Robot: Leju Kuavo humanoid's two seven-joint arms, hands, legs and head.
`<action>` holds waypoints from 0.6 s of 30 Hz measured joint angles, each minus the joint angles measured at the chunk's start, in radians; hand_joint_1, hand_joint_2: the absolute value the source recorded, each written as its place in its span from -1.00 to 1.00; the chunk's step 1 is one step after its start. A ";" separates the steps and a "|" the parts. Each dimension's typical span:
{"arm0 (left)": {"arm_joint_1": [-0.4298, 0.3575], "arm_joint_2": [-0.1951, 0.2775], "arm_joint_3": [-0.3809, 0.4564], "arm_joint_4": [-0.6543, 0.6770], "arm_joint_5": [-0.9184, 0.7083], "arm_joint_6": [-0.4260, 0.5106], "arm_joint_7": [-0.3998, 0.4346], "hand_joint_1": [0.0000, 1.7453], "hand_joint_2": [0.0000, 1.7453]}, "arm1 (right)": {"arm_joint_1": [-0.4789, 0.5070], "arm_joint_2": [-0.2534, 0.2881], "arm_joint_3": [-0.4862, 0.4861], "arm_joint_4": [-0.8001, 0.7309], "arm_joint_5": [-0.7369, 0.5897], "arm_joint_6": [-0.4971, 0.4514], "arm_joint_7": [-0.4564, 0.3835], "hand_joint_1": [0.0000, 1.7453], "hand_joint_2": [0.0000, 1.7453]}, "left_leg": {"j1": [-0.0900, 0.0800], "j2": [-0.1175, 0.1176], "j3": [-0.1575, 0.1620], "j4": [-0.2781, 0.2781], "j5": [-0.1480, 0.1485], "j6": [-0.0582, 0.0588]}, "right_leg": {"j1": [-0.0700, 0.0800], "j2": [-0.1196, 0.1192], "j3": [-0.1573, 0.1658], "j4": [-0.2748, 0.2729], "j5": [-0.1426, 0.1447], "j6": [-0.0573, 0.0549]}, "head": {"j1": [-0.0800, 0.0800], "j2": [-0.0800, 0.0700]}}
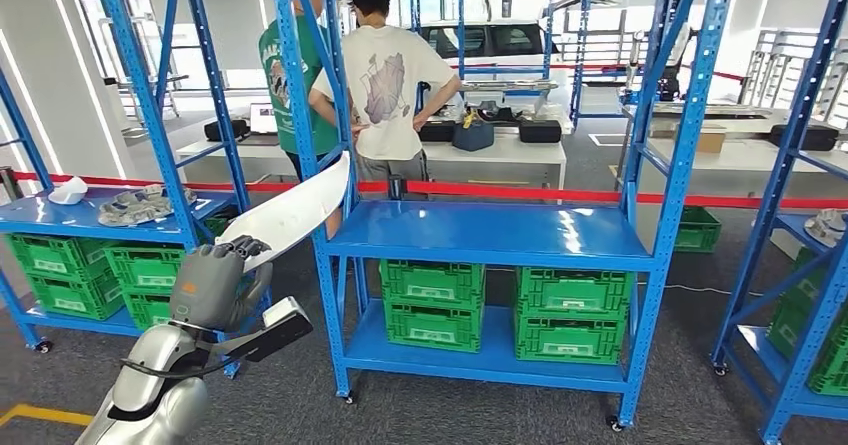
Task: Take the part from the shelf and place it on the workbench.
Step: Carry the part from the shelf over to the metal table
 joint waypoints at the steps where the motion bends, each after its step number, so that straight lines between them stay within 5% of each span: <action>1: -0.006 0.001 0.004 0.001 -0.001 0.001 0.002 1.00 1.00 | 0.000 0.000 0.000 0.000 0.000 0.000 0.000 -1.00 -1.00 | -0.005 0.010 0.013 -0.029 0.004 0.006 | 0.002 -0.010 0.001 -0.001 0.000 0.006 | 0.000 0.000; 4: -0.013 0.012 0.017 0.005 0.000 0.002 0.002 1.00 1.00 | -0.002 -0.001 0.000 0.000 0.000 0.000 0.000 -1.00 -1.00 | -0.008 -0.017 0.015 -0.042 0.012 0.023 | 0.001 -0.029 0.008 -0.006 -0.001 0.025 | 0.001 0.000; 6: -0.016 0.017 0.023 0.008 0.000 0.003 0.002 1.00 1.00 | -0.003 -0.002 0.000 0.000 0.000 0.001 0.000 -1.00 -1.00 | -0.002 -0.039 0.018 -0.053 0.023 0.036 | -0.002 0.013 -0.006 0.032 -0.030 0.033 | 0.002 0.000; 8: -0.020 0.016 0.028 0.011 0.000 0.004 0.001 1.00 1.00 | 0.000 -0.005 0.000 0.000 0.000 0.000 0.000 -1.00 -1.00 | 0.000 -0.061 0.016 -0.055 0.028 0.045 | -0.001 0.071 -0.059 0.148 -0.091 0.035 | 0.003 0.000; 10: -0.020 0.013 0.030 0.016 -0.001 0.003 0.000 1.00 1.00 | 0.002 -0.008 0.000 0.000 -0.001 -0.001 0.003 -1.00 -1.00 | -0.001 -0.088 0.012 -0.051 0.029 0.047 | 0.003 0.089 -0.114 0.259 -0.127 0.034 | 0.004 0.000; 11: -0.020 0.013 0.031 0.018 -0.002 0.000 0.000 1.00 1.00 | 0.002 -0.009 0.000 0.000 -0.002 -0.002 0.004 -1.00 -1.00 | -0.001 -0.103 0.011 -0.048 0.029 0.047 | 0.004 0.091 -0.120 0.268 -0.118 0.033 | 0.004 0.000; 15: -0.030 0.013 0.037 0.023 -0.003 -0.005 0.003 1.00 1.00 | 0.000 -0.012 0.000 0.000 -0.004 -0.003 0.004 -1.00 -1.00 | 0.000 -0.160 0.003 -0.027 0.022 0.035 | -0.001 0.143 -0.015 0.045 -0.012 0.028 | 0.004 0.000; 17: -0.040 0.014 0.037 0.024 -0.007 -0.009 0.006 1.00 1.00 | 0.000 -0.013 0.000 0.000 -0.006 -0.003 0.001 -1.00 -1.00 | 0.001 -0.183 -0.006 -0.024 0.024 0.022 | 0.001 0.155 0.002 0.012 -0.014 0.021 | 0.004 0.000; 18: -0.045 0.017 0.038 0.025 -0.010 -0.014 0.008 1.00 1.00 | -0.002 -0.013 0.000 0.000 -0.006 -0.003 0.000 -1.00 -1.00 | 0.003 -0.195 -0.009 -0.027 0.027 0.016 | 0.002 0.142 0.004 0.009 -0.011 0.015 | 0.004 0.000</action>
